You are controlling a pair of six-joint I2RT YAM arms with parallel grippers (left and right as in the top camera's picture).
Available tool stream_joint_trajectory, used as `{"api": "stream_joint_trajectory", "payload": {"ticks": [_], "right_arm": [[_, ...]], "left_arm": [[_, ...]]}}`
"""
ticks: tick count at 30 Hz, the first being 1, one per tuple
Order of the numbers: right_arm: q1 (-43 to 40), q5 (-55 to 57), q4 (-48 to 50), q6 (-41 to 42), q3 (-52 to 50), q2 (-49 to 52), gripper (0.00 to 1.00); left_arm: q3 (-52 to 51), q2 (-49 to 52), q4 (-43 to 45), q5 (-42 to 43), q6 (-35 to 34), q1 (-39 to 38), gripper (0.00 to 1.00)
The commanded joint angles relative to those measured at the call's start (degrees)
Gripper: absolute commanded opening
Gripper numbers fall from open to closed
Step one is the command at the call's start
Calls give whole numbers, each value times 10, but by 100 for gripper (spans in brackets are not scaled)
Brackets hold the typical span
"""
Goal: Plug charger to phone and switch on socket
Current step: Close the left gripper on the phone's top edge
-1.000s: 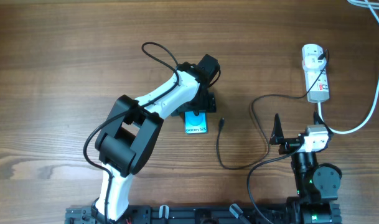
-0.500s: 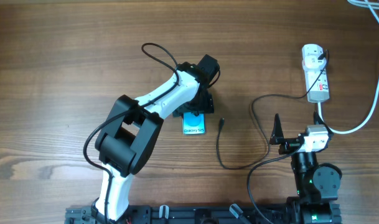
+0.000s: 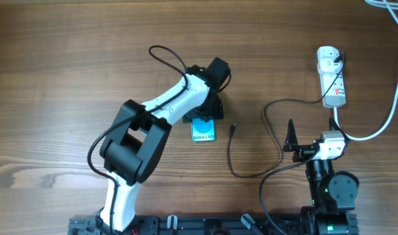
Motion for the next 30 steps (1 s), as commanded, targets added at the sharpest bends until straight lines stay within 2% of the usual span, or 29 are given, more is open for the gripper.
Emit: {"api": "stream_joint_trajectory", "payload": {"ticks": [1, 7, 11, 20, 24, 30], "right_arm": [[-3, -7, 2, -10, -1, -2, 100], [-3, -7, 2, -10, -1, -2, 100], [-3, -7, 2, -10, -1, -2, 100], [-3, -7, 2, -10, -1, -2, 100], [-3, -7, 2, -10, -1, -2, 100], [-3, -7, 2, -10, -1, -2, 100]], "left_arm": [[-7, 31, 2, 35, -6, -3, 78], [12, 24, -12, 42, -6, 0, 78], [33, 13, -29, 44, -5, 1, 73], [36, -12, -44, 52, -1, 3, 74], [47, -31, -53, 106, -1, 17, 74], [54, -76, -52, 248, -1, 63, 75]]}}
